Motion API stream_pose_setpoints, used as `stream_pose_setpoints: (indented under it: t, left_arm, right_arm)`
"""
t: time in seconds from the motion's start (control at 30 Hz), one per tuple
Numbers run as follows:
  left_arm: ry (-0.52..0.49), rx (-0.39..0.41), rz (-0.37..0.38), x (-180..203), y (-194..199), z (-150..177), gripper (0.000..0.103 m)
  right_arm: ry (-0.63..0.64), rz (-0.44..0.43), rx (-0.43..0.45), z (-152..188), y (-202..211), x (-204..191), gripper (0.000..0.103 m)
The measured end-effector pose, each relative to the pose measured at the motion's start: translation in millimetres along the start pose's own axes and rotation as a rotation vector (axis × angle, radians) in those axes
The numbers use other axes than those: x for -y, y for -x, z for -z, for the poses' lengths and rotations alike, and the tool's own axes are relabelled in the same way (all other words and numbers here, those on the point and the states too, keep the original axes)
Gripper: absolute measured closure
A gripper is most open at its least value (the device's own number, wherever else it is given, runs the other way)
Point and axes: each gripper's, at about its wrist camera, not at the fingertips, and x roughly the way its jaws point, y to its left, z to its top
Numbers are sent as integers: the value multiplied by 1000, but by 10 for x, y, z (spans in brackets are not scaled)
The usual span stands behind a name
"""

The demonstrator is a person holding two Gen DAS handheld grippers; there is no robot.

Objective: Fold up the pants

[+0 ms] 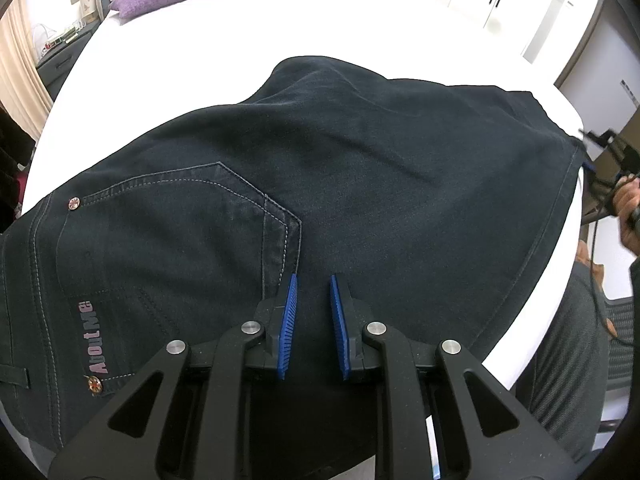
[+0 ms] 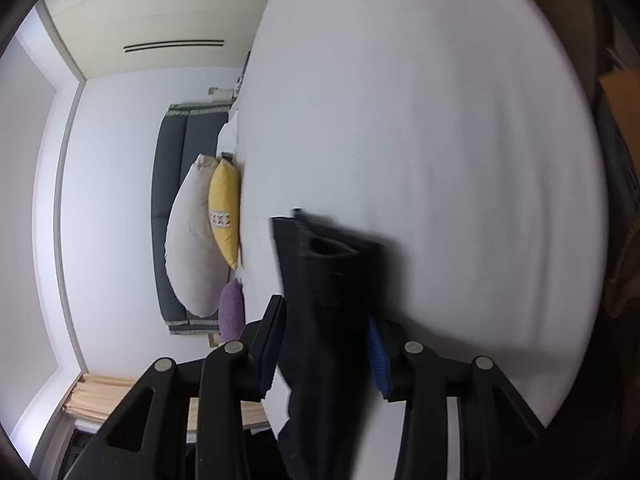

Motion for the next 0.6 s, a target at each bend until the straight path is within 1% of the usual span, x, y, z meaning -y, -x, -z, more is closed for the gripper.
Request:
stream_pose_setpoints:
  t: [0.1,0.17,0.2,0.23,0.27,0.3,0.33,0.37,0.47,0.5,0.53,0.57,0.6]
  left_arm:
    - [0,1,3,0,0,0,86]
    - [-3,2,-1,11,-3,0,86]
    - [-3,3,-2,14,-3,0,86]
    - [-2,3,-1,15,-3,0,86]
    - [-1,3,-1,15,-5,0,86]
    - [-1,4,0,13,-5,2,86]
    - [-1,5,1,9,-4,5,86]
    - [-1,5,2,5,-2,4,86]
    - [-2,5,2,4,-1,6,86]
    - [-2,5,2,1,0,5,86]
    - [-3,5,0,2,-1,4,86]
    - [-6,4,-2,6,-1,4,86]
    - [-7,3,-2,3,0,5,86]
  right_arm:
    - [67,-21,21,33,212,-376,60]
    - [109,-75,53,39,386,-603,60]
    - [125,-93,80,34,476,-694,60]
    - [153,-135,137,42,632,-797,59]
    - [174,-150,167,32,705,-855,56]
    - [194,-141,190,29,768,-880,50]
    - [213,-107,210,23,813,-877,47]
    - [223,-67,215,15,820,-830,47]
    - [180,4,178,18,733,-558,47]
    - [198,39,172,34,687,-515,47]
    - [227,98,162,45,614,-470,47]
    - [200,127,115,44,496,-364,47]
    - [141,91,70,37,416,-227,47]
